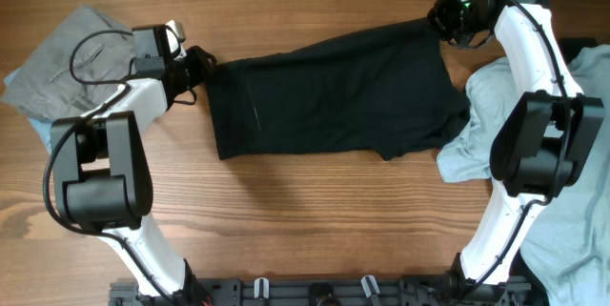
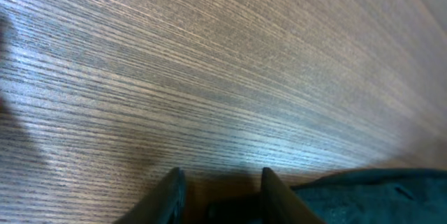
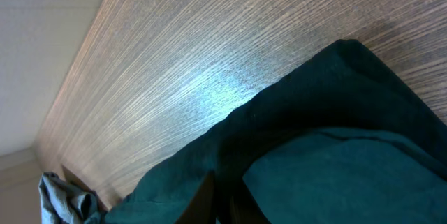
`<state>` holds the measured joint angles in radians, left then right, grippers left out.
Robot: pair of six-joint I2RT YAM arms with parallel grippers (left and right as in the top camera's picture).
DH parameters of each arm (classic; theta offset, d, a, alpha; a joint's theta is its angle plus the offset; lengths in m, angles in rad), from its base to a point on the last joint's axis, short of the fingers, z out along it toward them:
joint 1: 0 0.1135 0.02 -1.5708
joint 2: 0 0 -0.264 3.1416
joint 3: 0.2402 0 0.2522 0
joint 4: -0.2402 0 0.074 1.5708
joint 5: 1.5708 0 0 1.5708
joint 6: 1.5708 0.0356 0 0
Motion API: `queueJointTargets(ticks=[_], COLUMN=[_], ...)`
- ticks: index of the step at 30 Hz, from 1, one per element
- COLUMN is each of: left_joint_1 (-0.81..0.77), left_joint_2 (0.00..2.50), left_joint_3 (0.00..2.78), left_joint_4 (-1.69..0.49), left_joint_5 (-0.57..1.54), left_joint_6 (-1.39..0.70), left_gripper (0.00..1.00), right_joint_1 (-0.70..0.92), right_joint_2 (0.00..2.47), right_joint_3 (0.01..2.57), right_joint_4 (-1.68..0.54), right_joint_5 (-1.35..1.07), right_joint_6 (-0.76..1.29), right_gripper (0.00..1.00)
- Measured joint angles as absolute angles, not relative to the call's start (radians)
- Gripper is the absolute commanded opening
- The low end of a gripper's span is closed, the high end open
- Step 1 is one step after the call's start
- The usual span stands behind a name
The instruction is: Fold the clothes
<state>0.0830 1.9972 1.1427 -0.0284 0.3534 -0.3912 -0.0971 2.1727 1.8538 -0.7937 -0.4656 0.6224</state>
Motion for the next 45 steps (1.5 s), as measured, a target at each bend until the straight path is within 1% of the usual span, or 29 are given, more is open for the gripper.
queueJointTargets(ticks=[2,3,4,5,6,7,8,9,13,14,15,16,18,19,20,21,27,29,32,34,39,42,45], left_joint_1=[0.083,0.083,0.083,0.083,0.083,0.083,0.083,0.083,0.083,0.083,0.083,0.083,0.083,0.083,0.083,0.083,0.083,0.083,0.083,0.083,0.077,0.076,0.076], left_joint_2=[1.997,1.997,1.997,1.997,1.997,1.997,1.997,1.997,1.997,1.997,1.997,1.997,1.997,1.997,1.997,1.997,1.997,1.99,1.888,1.792,1.533,1.407,1.309], left_joint_3=[1.143,1.143,1.143,1.143,1.143,1.143,1.143,1.143,1.144,1.144,1.144,1.144,1.144,1.144,1.144,1.144,1.144,1.144,1.143,1.143,1.144,1.145,1.146], left_joint_4=[-0.026,-0.03,-0.032,-0.041,-0.049,-0.049,-0.052,-0.065,-0.125,-0.129,-0.13,-0.131,-0.123,-0.108,-0.094,-0.082,-0.068,-0.08,-0.174,-0.26,-0.501,-0.616,-0.785], left_joint_5=[0.366,0.373,0.377,0.385,0.392,0.392,0.394,0.395,0.389,0.388,0.387,0.387,0.387,0.387,0.387,0.389,0.395,0.395,0.395,0.4,0.408,0.406,0.402], left_joint_6=[-0.401,-0.402,-0.409,-0.407,-0.409,-0.408,-0.406,-0.409,-0.405,-0.402,-0.403,-0.403,-0.404,-0.403,-0.402,-0.4,-0.405,-0.406,-0.405,-0.403,-0.352,-0.33,-0.318], left_gripper=[0.07,0.06,0.08,0.44,0.62,0.66,0.67,0.66,0.5,0.48,0.43,0.31,0.2,0.1,0.05,0.04,0.04,0.04,0.04,0.04,0.04,0.04,0.04], right_joint_1=[-0.097,-0.097,-0.097,-0.097,-0.097,-0.097,-0.097,-0.097,-0.097,-0.097,-0.097,-0.097,-0.097,-0.097,-0.097,-0.097,-0.097,-0.097,-0.097,-0.096,-0.099,-0.108,-0.112], right_joint_2=[2.173,2.173,2.173,2.173,2.173,2.173,2.173,2.173,2.173,2.173,2.173,2.173,2.173,2.173,2.173,2.173,2.173,2.171,2.143,2.078,1.808,1.679,1.585], right_joint_3=[1.854,1.854,1.854,1.854,1.854,1.854,1.854,1.854,1.854,1.854,1.854,1.854,1.854,1.854,1.854,1.854,1.854,1.854,1.854,1.853,1.853,1.853,1.853], right_joint_4=[-0.794,-0.794,-0.794,-0.794,-0.794,-0.794,-0.794,-0.794,-0.794,-0.794,-0.794,-0.794,-0.794,-0.795,-0.795,-0.794,-0.803,-0.839,-0.903,-0.961,-1.1,-1.177,-1.287], right_joint_5=[-0.463,-0.463,-0.463,-0.463,-0.463,-0.463,-0.463,-0.463,-0.463,-0.463,-0.463,-0.463,-0.463,-0.463,-0.463,-0.463,-0.462,-0.439,-0.361,-0.295,-0.222,-0.212,-0.191], right_joint_6=[0.622,0.622,0.622,0.622,0.622,0.622,0.622,0.622,0.622,0.622,0.622,0.622,0.622,0.622,0.622,0.622,0.606,0.595,0.562,0.546,0.518,0.516,0.513], right_gripper=[0.04,0.04,0.04,0.04,0.04,0.04,0.04,0.04,0.04,0.04,0.04,0.04,0.04,0.04,0.04,0.04,0.04,0.04,0.04,0.04,0.04,0.04,0.04])
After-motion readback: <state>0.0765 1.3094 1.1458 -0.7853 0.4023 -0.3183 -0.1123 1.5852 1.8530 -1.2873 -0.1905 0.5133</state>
